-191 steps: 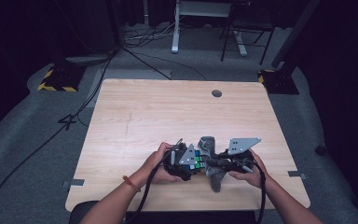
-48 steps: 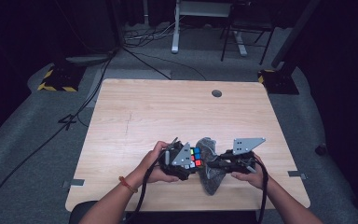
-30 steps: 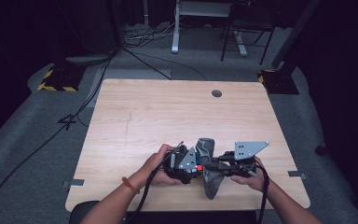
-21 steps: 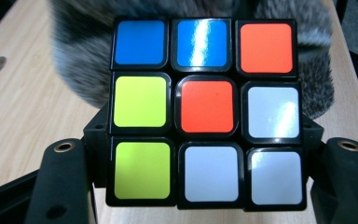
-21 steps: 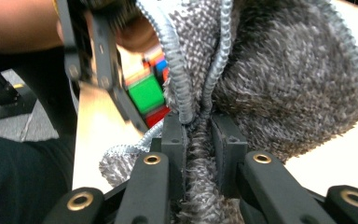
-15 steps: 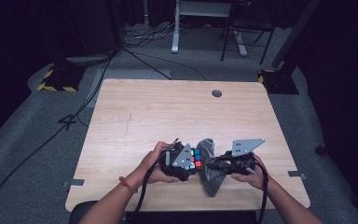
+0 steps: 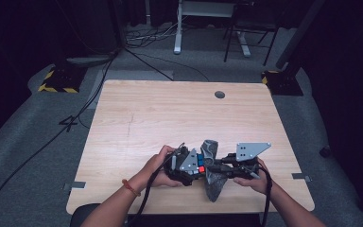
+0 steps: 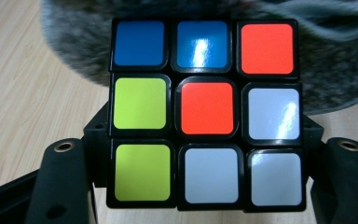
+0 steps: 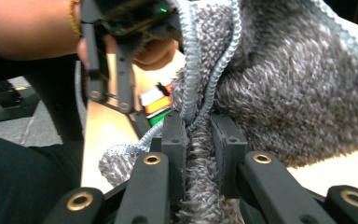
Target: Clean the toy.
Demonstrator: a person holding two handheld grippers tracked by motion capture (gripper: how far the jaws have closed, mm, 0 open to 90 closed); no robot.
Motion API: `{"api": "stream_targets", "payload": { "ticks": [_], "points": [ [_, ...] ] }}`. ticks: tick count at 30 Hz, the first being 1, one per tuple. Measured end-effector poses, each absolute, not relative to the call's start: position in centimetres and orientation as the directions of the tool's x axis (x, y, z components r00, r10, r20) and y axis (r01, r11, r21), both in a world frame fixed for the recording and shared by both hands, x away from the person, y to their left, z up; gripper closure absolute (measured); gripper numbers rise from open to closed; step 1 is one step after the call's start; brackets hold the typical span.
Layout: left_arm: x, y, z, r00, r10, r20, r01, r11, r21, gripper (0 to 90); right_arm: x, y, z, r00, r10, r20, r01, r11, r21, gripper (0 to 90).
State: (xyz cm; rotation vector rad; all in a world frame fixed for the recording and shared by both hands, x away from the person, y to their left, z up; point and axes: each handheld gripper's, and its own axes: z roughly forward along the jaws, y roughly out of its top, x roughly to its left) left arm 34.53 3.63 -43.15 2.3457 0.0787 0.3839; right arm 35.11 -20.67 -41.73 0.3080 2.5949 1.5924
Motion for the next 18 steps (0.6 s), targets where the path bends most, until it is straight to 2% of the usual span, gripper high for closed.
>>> {"api": "stream_targets", "payload": {
  "ticks": [8,12,15,18],
  "points": [
    [34.4,4.3,-42.0,0.948,0.178,0.263,-0.071,-0.689,0.722,33.1,36.2,-21.0,-42.9,-0.962,0.27,0.044,0.179,0.5,0.847,77.8],
    [34.6,4.3,-42.2,0.938,0.196,0.285,-0.061,-0.719,0.693,33.1,35.6,-21.0,-42.2,-0.977,0.211,0.042,0.141,0.481,0.865,77.8],
    [34.8,4.0,-42.8,0.949,0.181,0.259,-0.051,-0.721,0.691,33.2,34.6,-20.6,-41.3,-0.985,0.172,0.014,0.095,0.47,0.877,77.7],
    [34.7,3.6,-43.2,0.952,0.172,0.255,-0.053,-0.724,0.688,33.2,34.3,-20.4,-40.8,-0.985,0.175,0.001,0.083,0.464,0.882,77.7]
  ]
}}
